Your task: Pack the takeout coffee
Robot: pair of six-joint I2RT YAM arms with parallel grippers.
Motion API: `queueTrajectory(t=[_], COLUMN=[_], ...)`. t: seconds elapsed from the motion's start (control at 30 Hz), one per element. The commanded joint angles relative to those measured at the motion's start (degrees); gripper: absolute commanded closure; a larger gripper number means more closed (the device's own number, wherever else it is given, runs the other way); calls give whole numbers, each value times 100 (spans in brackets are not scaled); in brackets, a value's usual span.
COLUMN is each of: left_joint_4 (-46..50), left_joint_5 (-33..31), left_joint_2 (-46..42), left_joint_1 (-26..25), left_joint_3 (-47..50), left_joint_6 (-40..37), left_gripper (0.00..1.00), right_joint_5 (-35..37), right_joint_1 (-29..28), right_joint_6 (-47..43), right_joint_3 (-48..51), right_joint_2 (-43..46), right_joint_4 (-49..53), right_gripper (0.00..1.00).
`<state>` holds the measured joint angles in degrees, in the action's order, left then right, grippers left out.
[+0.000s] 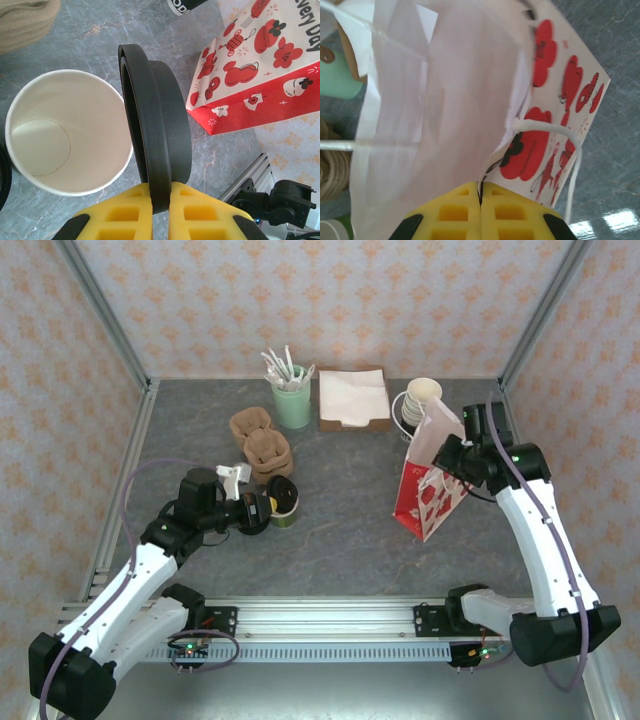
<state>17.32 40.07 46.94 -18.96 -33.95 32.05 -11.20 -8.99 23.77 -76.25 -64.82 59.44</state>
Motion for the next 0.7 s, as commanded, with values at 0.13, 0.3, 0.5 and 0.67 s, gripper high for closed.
queueTrajectory(t=[0.13,0.3,0.5,0.67], left_joint_4=[114,164,186,171], left_joint_5=[18,1,-8,1], left_joint_2=[0,-9,-18,-18], left_joint_1=[73,77,80,76], left_joint_3=[-223,-260,-269,-270], left_joint_6=[-104,-112,-113,-112], left_gripper=[88,88,88,88], right_joint_5=[-271,146,882,855], right_joint_1=[416,416,418,416], right_joint_6=[-140,-92,-242,-267], right_joint_3=[-21,-202,-1044,-1706], right_joint_2=[177,345,408,408], right_joint_4=[48,327,1213,1756], right_gripper=[82,60,48,47])
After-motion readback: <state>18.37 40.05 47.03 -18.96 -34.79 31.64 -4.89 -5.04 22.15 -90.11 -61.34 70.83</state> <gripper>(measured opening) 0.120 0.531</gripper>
